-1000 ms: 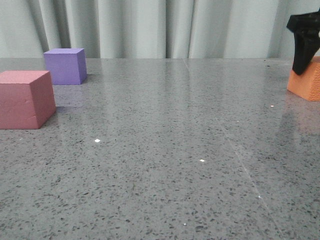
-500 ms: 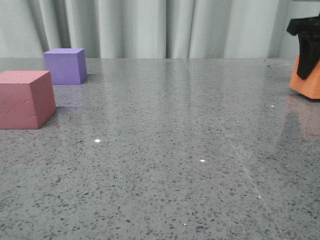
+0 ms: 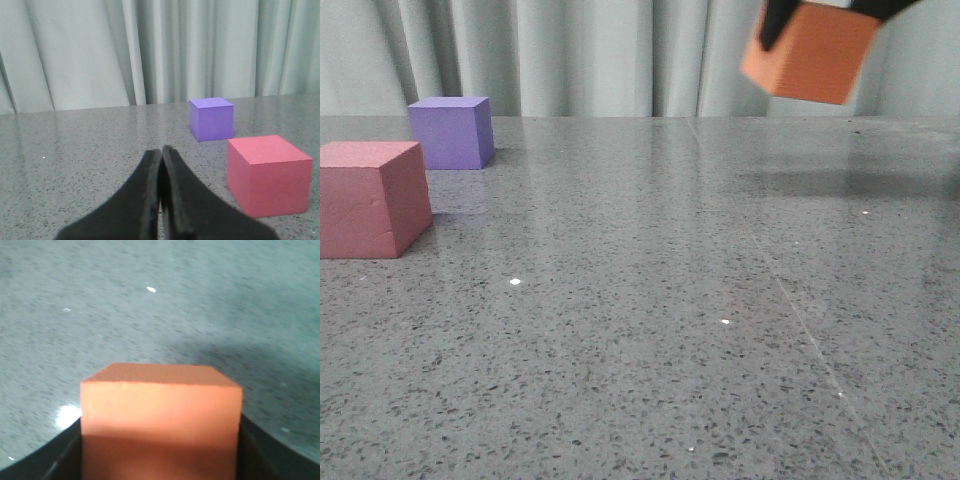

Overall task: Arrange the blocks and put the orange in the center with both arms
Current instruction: 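Carry the orange cube with the right gripper to the table center and release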

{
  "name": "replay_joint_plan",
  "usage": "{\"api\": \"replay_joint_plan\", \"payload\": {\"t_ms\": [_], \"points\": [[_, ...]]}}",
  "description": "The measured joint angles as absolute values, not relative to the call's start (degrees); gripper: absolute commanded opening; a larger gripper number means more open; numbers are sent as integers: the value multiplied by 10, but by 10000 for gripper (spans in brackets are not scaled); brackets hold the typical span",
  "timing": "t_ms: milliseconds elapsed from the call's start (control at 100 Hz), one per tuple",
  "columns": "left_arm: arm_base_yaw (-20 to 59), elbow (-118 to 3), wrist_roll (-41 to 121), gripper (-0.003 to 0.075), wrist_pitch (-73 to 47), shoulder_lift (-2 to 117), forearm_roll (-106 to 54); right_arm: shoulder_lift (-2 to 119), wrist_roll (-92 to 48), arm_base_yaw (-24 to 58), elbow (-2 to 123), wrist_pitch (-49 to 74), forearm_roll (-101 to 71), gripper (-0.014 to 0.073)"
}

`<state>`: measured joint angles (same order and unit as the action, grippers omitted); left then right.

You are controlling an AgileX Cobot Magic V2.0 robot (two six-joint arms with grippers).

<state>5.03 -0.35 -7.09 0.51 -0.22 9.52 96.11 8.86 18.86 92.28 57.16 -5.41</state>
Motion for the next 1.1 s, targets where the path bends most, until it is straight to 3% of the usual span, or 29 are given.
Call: {"api": "replay_joint_plan", "payload": {"t_ms": [340,870,970,1100], "points": [[50,-3,-71,-19,5,-2,95,1062,297,328,1016,570,100,206],[50,-3,-71,-19,5,-2,95,1183,346,377,1099,594,108,213],[50,-3,-71,-19,5,-2,95,1183,346,377,1100,594,106,290],[50,-3,-71,-19,5,-2,95,1183,346,377,1100,594,106,489]]}}
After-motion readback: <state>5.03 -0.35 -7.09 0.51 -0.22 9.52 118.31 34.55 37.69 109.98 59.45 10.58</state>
